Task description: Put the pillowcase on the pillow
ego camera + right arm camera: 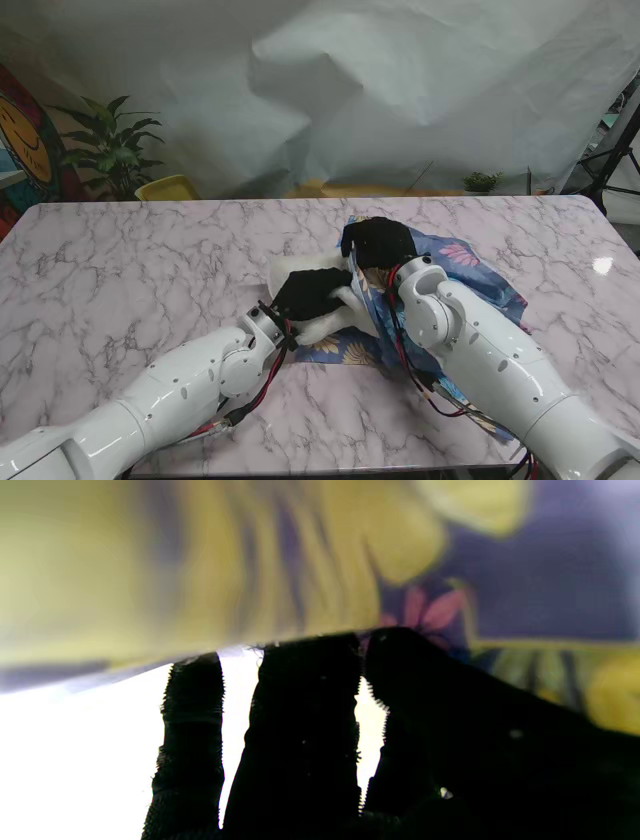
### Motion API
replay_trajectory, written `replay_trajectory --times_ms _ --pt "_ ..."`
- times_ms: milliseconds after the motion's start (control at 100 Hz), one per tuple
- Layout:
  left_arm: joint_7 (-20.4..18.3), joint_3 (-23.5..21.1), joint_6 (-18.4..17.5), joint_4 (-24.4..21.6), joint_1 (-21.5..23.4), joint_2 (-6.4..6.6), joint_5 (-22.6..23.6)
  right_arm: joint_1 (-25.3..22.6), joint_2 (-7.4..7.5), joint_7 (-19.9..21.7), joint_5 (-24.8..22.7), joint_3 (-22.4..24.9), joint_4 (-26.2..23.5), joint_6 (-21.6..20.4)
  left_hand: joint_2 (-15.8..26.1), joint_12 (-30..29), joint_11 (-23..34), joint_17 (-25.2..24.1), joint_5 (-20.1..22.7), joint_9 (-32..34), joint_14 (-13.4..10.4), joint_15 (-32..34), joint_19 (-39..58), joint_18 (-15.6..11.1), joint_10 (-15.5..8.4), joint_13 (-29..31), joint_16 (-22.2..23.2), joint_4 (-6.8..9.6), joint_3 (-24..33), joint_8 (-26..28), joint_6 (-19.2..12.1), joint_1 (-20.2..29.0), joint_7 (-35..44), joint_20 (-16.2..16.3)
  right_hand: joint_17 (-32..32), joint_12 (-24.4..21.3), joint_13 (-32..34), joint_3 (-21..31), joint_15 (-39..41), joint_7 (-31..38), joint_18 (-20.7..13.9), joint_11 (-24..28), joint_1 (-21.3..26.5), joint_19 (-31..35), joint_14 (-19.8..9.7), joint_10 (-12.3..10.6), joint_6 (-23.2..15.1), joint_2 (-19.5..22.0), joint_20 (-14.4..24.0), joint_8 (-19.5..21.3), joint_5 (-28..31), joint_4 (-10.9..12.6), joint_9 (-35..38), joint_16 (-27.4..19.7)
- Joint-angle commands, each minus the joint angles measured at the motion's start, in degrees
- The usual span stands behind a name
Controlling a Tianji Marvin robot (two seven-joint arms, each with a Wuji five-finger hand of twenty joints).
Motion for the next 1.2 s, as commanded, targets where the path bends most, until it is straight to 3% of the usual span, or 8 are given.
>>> replay_trajectory --times_ms 0,210,390,460,520,780,1000,1190 --pt "-0.87 0.13 -0.2 -0.47 -0.61 -1.28 -0.27 -0.42 -1.57 -0.41 -0.38 -0.2 -1.28 -0.83 13.5 2.39 3.21 0.3 2.99 2.19 -12.92 6.97 3.92 -4.03 -2.57 4.63 2.33 5.36 9.24 4.08 -4.99 11.42 12.48 2.74 0.43 0.17 1.82 -0.9 0.24 4.59 1.53 0.86 0.96 0.44 -0.64 0.26 2.15 3.59 -0.96 2.32 -1.1 -1.75 -0.41 -0.71" --pt "-2.75 0.9 1.48 0.04 -1.24 -1.97 -1.86 -2.62 -2.36 -0.02 4.17 1.09 -4.91 -2.0 13.51 2.34 2.98 0.26 2.95 2.19 -12.93 6.9 3.86 -3.95 -2.48 4.59 2.32 5.35 9.09 3.87 -4.74 11.42 12.22 2.8 0.8 0.23 1.04 -2.34 -0.31 5.02 1.04 1.71 1.64 0.84 -0.14 0.58 2.92 4.87 -1.34 2.51 -2.48 -1.57 -1.93 -0.67" --pt "-3.84 -0.86 4.21 -0.88 -0.01 -2.57 -4.69 -3.7 0.57 9.49 0.31 2.07 -9.58 3.39 13.55 2.16 2.74 0.79 2.73 2.07 -12.99 6.64 3.77 -4.08 -1.84 4.64 2.18 5.38 9.29 3.49 -3.94 11.42 11.93 2.62 -5.41 -2.53 -5.68 -2.58 -6.65 -0.46 0.04 -3.95 5.08 -1.25 1.2 -0.01 4.83 1.76 -1.65 -3.43 -4.68 -0.16 -6.37 -2.26" --pt "-4.36 -1.52 5.3 -1.21 0.42 -2.63 -5.59 -4.39 2.0 12.85 -3.39 2.77 -11.63 4.84 13.59 2.12 2.74 0.97 2.63 2.03 -13.1 6.59 3.83 -4.15 -1.7 4.76 2.1 5.37 9.33 3.38 -3.73 11.42 11.87 2.53 -10.42 -5.24 -13.42 -0.69 -15.23 -9.49 -0.81 -6.11 -1.93 -3.97 3.07 0.9 8.0 -0.44 -1.38 -3.87 -9.84 0.29 -14.47 -7.98" --pt "-4.81 -2.04 5.94 -1.27 0.76 -2.73 -6.47 -5.44 3.06 14.89 -6.41 3.99 -13.6 4.88 13.54 2.1 2.77 1.1 2.66 2.04 -13.12 6.62 3.9 -4.1 -1.63 4.8 2.05 5.36 9.38 3.3 -3.61 11.42 11.88 2.46 -15.36 -7.71 -22.12 0.25 -19.4 -19.04 -1.66 -8.24 -10.3 -6.34 5.11 2.39 10.42 -0.69 -1.3 2.07 -14.33 6.99 -22.59 -11.98" --pt "-4.87 -3.19 6.76 -0.5 1.53 -3.28 -8.59 -14.27 6.54 25.79 -22.58 12.55 -29.25 9.42 13.6 2.04 2.88 1.33 2.59 2.08 -13.18 6.73 4.07 -4.19 -1.53 4.88 1.88 5.33 9.42 3.08 -3.5 11.42 11.94 2.12 -28.63 -9.8 -47.4 -8.85 -18.34 -31.47 -3.36 -9.75 -21.22 -10.96 9.08 8.64 20.51 4.5 -5.13 0.45 -30.87 6.02 -45.7 -18.36" --pt "-4.86 -4.61 7.73 -0.29 2.31 -4.21 -11.54 -23.16 5.97 18.88 -35.22 15.79 -36.07 21.62 13.55 1.99 2.86 1.59 2.52 2.0 -13.24 6.78 4.19 -4.26 -1.32 4.95 1.77 5.33 9.47 2.93 -3.26 11.42 11.91 1.89 -27.94 -9.61 -46.33 -9.31 -14.93 -32.04 -3.49 -8.04 -22.54 -9.66 9.04 10.24 22.08 7.53 -5.22 0.57 -29.16 6.48 -44.27 -18.05" --pt "-7.12 -5.76 12.54 -3.07 3.72 -4.15 -13.83 -28.49 5.1 17.29 -33.42 15.48 -39.62 31.43 13.75 1.91 2.77 2.81 2.07 1.8 -13.67 6.81 4.66 -4.77 -1.02 5.31 1.61 5.32 9.49 2.61 -2.53 11.42 11.59 1.54 -15.99 -6.38 -28.62 -14.31 -10.22 -26.32 -1.55 -5.06 -14.53 -3.39 8.63 7.04 17.7 18.69 -2.7 6.31 -19.62 7.97 -27.47 -14.82"
